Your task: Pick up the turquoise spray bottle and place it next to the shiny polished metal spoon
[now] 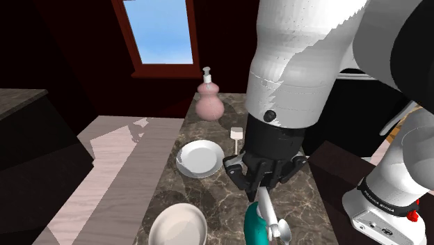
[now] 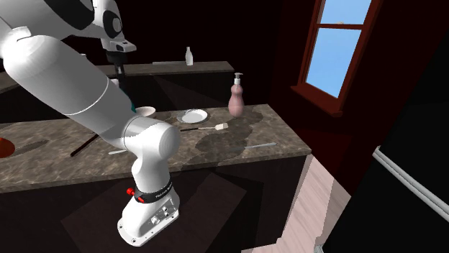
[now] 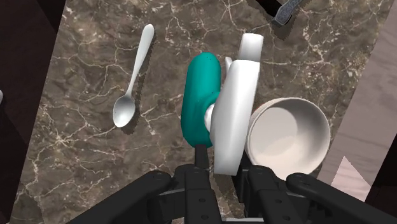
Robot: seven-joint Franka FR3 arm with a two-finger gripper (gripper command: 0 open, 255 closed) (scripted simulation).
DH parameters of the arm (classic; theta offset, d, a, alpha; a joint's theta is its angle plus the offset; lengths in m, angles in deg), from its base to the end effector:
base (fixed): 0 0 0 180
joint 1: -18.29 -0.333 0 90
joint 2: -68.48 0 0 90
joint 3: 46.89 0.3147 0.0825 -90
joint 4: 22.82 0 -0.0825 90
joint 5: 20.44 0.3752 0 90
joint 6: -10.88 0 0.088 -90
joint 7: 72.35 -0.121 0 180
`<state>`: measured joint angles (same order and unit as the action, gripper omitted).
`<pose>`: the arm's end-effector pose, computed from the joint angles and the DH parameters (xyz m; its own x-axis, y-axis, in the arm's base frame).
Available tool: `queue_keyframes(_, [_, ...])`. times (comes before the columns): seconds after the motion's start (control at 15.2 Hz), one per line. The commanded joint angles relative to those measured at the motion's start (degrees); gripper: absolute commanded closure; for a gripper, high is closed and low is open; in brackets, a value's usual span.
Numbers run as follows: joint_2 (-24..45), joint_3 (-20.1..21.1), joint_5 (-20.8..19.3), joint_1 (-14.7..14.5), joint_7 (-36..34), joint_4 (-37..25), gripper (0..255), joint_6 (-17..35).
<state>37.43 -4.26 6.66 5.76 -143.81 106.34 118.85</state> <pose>0.1887 0.3982 0.5013 0.8838 -0.4616 -0.0757 -0.4672 -0.8794 -0.0914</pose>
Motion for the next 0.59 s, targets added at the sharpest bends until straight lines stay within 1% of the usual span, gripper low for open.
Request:
queue_keyframes(0.0, [-0.01, 0.49, 0.43, -0.17, 0.24, 1.60, 255, 1.65])
queue_keyframes(0.53, [1.48, 2.94, 1.60, -0.16, 0.87, 6.43, 255, 8.02])
